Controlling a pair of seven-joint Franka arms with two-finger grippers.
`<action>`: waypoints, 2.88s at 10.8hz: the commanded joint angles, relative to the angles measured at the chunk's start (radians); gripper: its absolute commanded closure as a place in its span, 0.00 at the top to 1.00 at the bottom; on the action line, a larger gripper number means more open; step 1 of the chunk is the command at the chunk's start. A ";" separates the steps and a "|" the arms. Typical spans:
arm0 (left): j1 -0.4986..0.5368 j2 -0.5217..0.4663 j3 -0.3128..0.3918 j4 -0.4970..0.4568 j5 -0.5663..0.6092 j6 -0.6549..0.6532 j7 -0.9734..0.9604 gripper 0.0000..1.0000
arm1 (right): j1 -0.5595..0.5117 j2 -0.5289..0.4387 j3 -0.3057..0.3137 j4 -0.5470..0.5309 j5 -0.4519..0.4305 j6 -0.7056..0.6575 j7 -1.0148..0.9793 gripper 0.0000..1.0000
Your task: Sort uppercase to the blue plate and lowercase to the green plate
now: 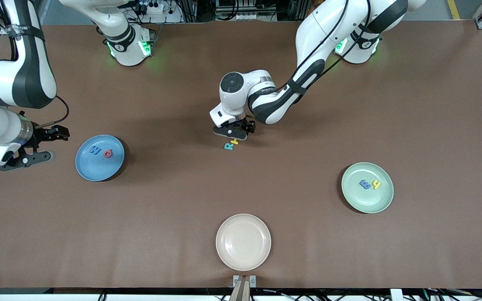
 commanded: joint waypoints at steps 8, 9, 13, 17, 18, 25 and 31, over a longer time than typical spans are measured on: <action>-0.010 0.016 0.005 0.022 0.018 0.001 -0.002 0.80 | -0.016 -0.098 0.134 -0.009 0.018 -0.123 0.199 0.96; -0.010 0.016 0.005 0.022 0.018 0.001 -0.001 0.75 | -0.017 -0.096 0.134 -0.009 0.020 -0.123 0.200 0.96; -0.013 0.017 0.005 0.022 0.017 0.001 -0.001 0.73 | -0.023 -0.093 0.134 -0.010 0.020 -0.121 0.199 0.96; -0.013 0.026 0.004 0.023 0.014 0.001 -0.001 0.68 | -0.037 -0.093 0.134 -0.012 0.020 -0.117 0.190 0.96; -0.012 0.025 0.004 0.023 0.012 0.001 -0.001 0.65 | -0.042 -0.092 0.135 -0.010 0.020 -0.118 0.188 0.96; -0.007 0.026 0.005 0.023 0.006 0.001 -0.001 0.16 | -0.048 -0.105 0.170 -0.010 0.021 -0.124 0.232 0.97; 0.004 -0.024 0.004 0.025 -0.006 -0.009 -0.051 0.00 | -0.059 -0.134 0.184 0.002 0.205 -0.094 0.289 1.00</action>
